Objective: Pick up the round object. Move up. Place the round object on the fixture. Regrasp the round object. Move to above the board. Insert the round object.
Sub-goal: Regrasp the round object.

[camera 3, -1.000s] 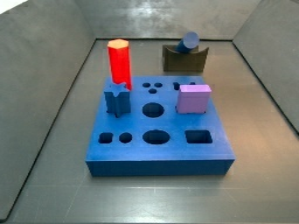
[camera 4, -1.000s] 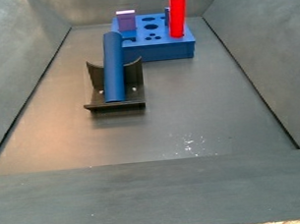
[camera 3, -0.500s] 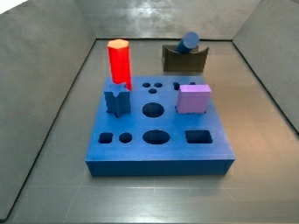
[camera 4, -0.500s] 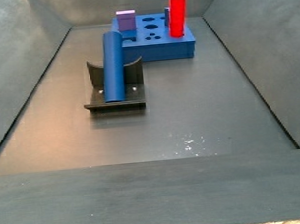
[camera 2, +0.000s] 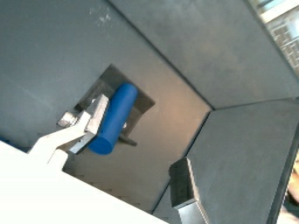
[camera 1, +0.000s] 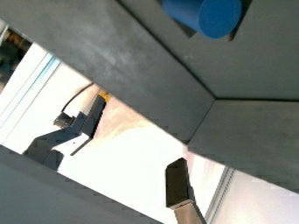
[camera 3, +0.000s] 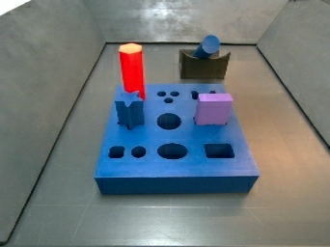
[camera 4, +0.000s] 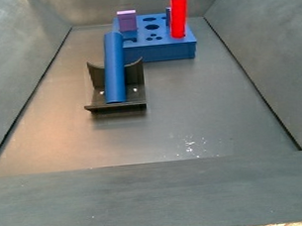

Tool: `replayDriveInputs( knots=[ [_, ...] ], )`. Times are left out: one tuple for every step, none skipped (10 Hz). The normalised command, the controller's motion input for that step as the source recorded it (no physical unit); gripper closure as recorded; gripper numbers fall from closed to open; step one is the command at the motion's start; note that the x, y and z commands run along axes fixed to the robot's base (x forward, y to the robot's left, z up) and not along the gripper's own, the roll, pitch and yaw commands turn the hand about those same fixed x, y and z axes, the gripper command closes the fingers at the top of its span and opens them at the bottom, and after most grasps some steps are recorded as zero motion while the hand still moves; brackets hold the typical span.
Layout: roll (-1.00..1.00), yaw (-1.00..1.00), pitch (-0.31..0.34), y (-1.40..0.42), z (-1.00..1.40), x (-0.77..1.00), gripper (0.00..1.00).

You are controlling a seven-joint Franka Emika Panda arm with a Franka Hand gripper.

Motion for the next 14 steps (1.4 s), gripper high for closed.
replayDriveInputs(
  knots=[
    [0.3,0.26,0.139,-0.05,0.0,0.16,0.0],
    [0.23,0.26,0.101,-0.05,0.0,0.15,0.0],
    [0.2,0.26,0.073,-0.05,-0.01,0.13,0.0],
    [0.19,0.24,0.035,-0.06,-0.02,0.11,0.0],
    [0.19,0.22,0.018,-0.06,-0.01,0.1,0.0],
    [0.23,0.22,-0.158,0.04,-1.0,0.04,0.0],
    [0.23,0.19,-0.165,0.04,-1.0,0.04,0.0],
    [0.19,0.1,-0.19,0.04,-1.0,0.05,0.0],
    [0.16,0.07,-0.196,0.03,-1.0,0.05,0.0],
    [0.12,0.0,-0.197,0.03,-1.0,0.06,0.0],
    [0.09,-0.04,-0.188,0.03,-1.0,0.06,0.0],
    [0.08,-0.07,-0.167,0.03,-1.0,0.06,0.0],
    [0.06,-0.09,-0.146,0.03,-1.0,0.06,0.0],
    [0.05,-0.11,-0.105,0.03,-1.0,0.06,0.0]
  ],
)
